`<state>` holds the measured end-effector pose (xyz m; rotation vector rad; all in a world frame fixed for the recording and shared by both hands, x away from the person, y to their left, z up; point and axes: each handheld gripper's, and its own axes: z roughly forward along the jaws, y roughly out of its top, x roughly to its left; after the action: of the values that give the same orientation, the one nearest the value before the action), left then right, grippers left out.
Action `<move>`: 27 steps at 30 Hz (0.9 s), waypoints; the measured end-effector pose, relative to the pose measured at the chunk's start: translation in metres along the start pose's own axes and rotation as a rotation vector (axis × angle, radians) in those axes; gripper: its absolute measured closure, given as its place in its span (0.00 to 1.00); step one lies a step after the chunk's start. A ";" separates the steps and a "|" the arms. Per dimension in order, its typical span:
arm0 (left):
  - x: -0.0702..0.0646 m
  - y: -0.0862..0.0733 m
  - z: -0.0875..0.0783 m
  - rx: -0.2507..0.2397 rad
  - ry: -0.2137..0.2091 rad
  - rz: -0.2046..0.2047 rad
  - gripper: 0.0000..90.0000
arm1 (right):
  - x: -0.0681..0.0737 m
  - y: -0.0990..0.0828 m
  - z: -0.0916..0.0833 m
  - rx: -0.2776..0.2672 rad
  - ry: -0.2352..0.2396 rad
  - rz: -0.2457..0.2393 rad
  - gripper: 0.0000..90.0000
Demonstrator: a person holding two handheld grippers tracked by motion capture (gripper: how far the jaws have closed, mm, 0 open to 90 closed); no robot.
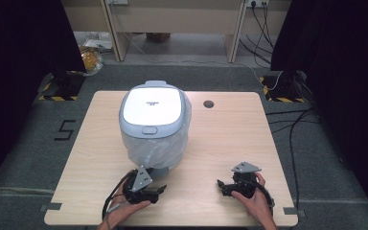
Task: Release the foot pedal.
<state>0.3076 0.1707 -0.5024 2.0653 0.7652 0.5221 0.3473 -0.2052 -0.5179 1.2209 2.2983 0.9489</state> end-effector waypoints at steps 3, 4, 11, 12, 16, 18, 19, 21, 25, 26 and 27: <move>0.004 -0.009 -0.010 0.009 -0.007 -0.029 0.25 | 0.000 0.000 0.000 0.000 0.000 -0.001 0.08; 0.006 -0.014 -0.013 0.019 -0.002 -0.039 0.24 | 0.000 0.000 0.000 0.000 0.000 -0.001 0.08; 0.014 -0.029 -0.020 0.066 0.012 -0.074 0.23 | 0.000 0.000 0.000 0.000 0.000 -0.001 0.08; 0.015 -0.030 -0.021 0.074 0.012 -0.075 0.23 | 0.000 0.000 0.000 0.000 0.001 -0.001 0.08; 0.016 -0.036 -0.022 0.105 0.010 -0.089 0.22 | 0.000 0.000 0.000 0.000 0.000 -0.001 0.08; 0.016 -0.040 -0.022 0.121 0.010 -0.100 0.22 | 0.000 0.000 0.000 0.000 0.000 -0.001 0.08; 0.017 -0.042 -0.022 0.128 0.005 -0.116 0.22 | 0.000 0.000 0.000 0.000 0.001 -0.002 0.08; 0.018 -0.043 -0.024 0.136 0.001 -0.141 0.21 | 0.000 0.000 0.000 0.000 0.000 -0.001 0.08; 0.017 -0.044 -0.024 0.135 0.006 -0.149 0.21 | 0.000 0.000 0.000 0.001 0.000 -0.001 0.08; 0.017 -0.044 -0.024 0.135 0.005 -0.149 0.21 | 0.000 0.000 0.000 0.000 0.000 -0.001 0.08; 0.017 -0.044 -0.024 0.135 0.006 -0.148 0.21 | 0.000 0.000 0.000 0.000 0.000 -0.001 0.08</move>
<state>0.2913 0.2160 -0.5240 2.1105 0.9719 0.4030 0.3473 -0.2052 -0.5180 1.2193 2.2993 0.9482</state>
